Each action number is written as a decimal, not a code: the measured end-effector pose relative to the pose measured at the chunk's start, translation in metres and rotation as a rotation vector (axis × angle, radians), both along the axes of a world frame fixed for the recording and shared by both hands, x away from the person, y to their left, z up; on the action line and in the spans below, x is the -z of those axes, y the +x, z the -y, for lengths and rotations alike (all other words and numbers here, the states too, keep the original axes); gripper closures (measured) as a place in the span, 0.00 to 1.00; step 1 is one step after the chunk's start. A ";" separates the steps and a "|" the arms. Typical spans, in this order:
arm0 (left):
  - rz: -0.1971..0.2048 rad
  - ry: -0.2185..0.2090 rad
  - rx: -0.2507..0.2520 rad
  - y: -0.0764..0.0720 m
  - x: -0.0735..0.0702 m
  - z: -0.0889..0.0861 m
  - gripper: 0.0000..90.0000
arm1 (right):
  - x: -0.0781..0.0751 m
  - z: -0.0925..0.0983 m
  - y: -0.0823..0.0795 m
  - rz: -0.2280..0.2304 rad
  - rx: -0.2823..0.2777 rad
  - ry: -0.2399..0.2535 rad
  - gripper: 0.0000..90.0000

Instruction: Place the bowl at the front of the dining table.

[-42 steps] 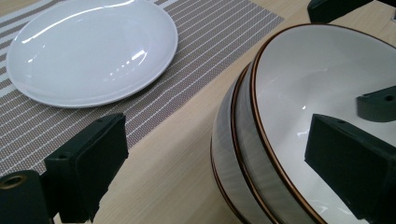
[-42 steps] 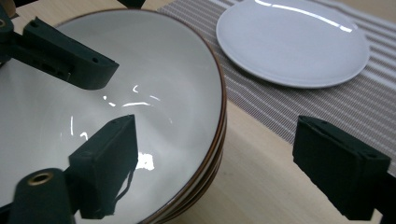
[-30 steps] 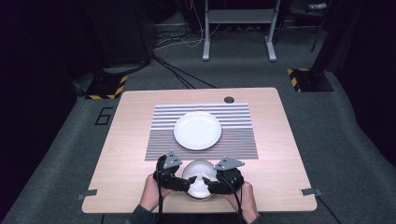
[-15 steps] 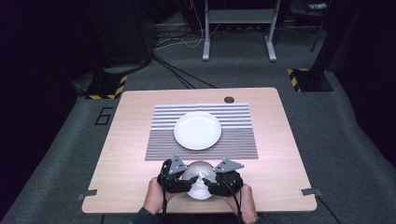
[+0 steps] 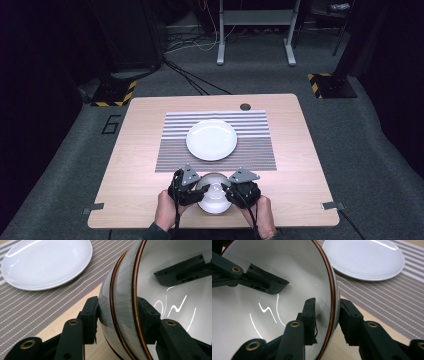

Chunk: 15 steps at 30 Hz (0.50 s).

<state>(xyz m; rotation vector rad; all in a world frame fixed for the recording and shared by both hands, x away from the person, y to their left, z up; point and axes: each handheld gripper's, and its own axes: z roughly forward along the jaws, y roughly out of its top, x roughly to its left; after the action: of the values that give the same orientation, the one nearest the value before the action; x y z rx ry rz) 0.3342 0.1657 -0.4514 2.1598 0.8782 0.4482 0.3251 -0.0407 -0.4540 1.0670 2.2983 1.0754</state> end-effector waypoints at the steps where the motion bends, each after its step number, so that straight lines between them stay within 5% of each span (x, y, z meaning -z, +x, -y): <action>1: 0.009 -0.001 -0.003 -0.001 -0.001 0.000 0.65 | -0.001 0.000 -0.001 0.013 0.000 -0.007 0.77; 5: 0.102 0.014 -0.021 -0.007 -0.009 0.001 0.77 | -0.005 0.001 -0.003 0.056 0.016 -0.004 0.85; 6: 0.116 0.051 -0.016 -0.008 -0.011 0.004 0.78 | -0.007 0.001 -0.004 0.075 0.017 -0.007 0.86; 9: 0.117 0.051 -0.013 -0.007 -0.010 0.004 0.82 | -0.009 -0.003 -0.006 0.131 0.022 -0.044 0.90; 10: 0.125 0.043 -0.019 -0.009 -0.009 0.004 0.84 | -0.009 -0.004 -0.005 0.135 0.026 -0.010 0.91; 15: 0.151 0.049 -0.016 -0.010 -0.012 0.004 0.89 | -0.013 -0.006 -0.006 0.170 0.015 -0.024 0.92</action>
<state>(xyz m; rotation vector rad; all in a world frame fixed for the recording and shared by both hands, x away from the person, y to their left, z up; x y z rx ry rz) 0.3238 0.1622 -0.4397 2.1322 0.8087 0.6385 0.3195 -0.0344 -0.4414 0.9444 2.1605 1.0866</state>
